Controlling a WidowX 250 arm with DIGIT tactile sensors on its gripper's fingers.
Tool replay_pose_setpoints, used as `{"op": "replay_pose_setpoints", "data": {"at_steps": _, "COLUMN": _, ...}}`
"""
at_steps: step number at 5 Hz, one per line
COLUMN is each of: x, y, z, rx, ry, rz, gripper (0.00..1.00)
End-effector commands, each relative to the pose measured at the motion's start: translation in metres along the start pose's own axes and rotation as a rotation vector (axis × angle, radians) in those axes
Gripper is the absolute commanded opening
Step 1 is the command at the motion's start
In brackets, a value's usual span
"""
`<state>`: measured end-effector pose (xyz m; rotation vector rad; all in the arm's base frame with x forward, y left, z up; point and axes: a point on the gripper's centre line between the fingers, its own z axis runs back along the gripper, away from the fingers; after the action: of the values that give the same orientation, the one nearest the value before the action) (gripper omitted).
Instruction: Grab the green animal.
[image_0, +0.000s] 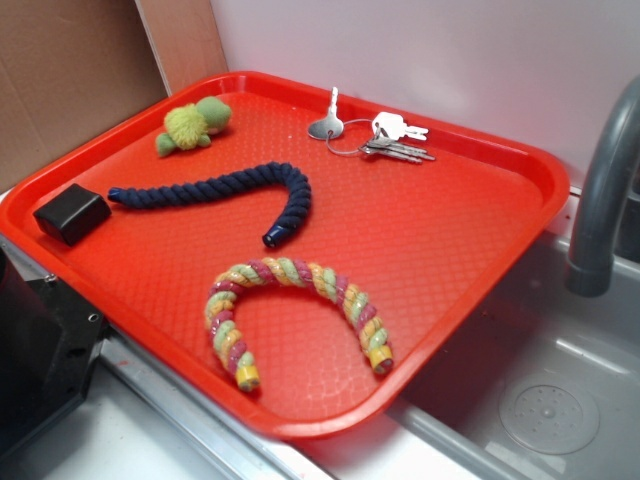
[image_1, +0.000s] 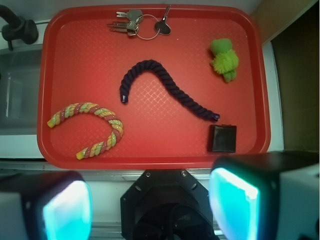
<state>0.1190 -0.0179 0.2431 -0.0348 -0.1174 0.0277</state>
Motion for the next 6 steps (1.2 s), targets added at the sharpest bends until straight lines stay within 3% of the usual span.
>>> {"op": "replay_pose_setpoints", "data": {"at_steps": 1, "x": 0.000, "y": 0.000, "z": 0.000, "rx": 0.000, "ry": 0.000, "rz": 0.000, "gripper": 1.00}}
{"op": "replay_pose_setpoints", "data": {"at_steps": 2, "x": 0.014, "y": 0.016, "z": -0.023, "rx": 0.036, "ry": 0.001, "rz": -0.124, "gripper": 1.00}}
{"op": "replay_pose_setpoints", "data": {"at_steps": 3, "x": 0.030, "y": 0.034, "z": -0.053, "rx": -0.014, "ry": 0.037, "rz": -0.184, "gripper": 1.00}}
{"op": "replay_pose_setpoints", "data": {"at_steps": 4, "x": 0.041, "y": 0.075, "z": -0.090, "rx": -0.024, "ry": 0.092, "rz": -0.146, "gripper": 1.00}}
{"op": "replay_pose_setpoints", "data": {"at_steps": 5, "x": 0.055, "y": 0.110, "z": -0.113, "rx": -0.017, "ry": 0.057, "rz": -0.091, "gripper": 1.00}}
{"op": "replay_pose_setpoints", "data": {"at_steps": 6, "x": 0.067, "y": 0.104, "z": -0.116, "rx": 0.019, "ry": 0.004, "rz": -0.134, "gripper": 1.00}}
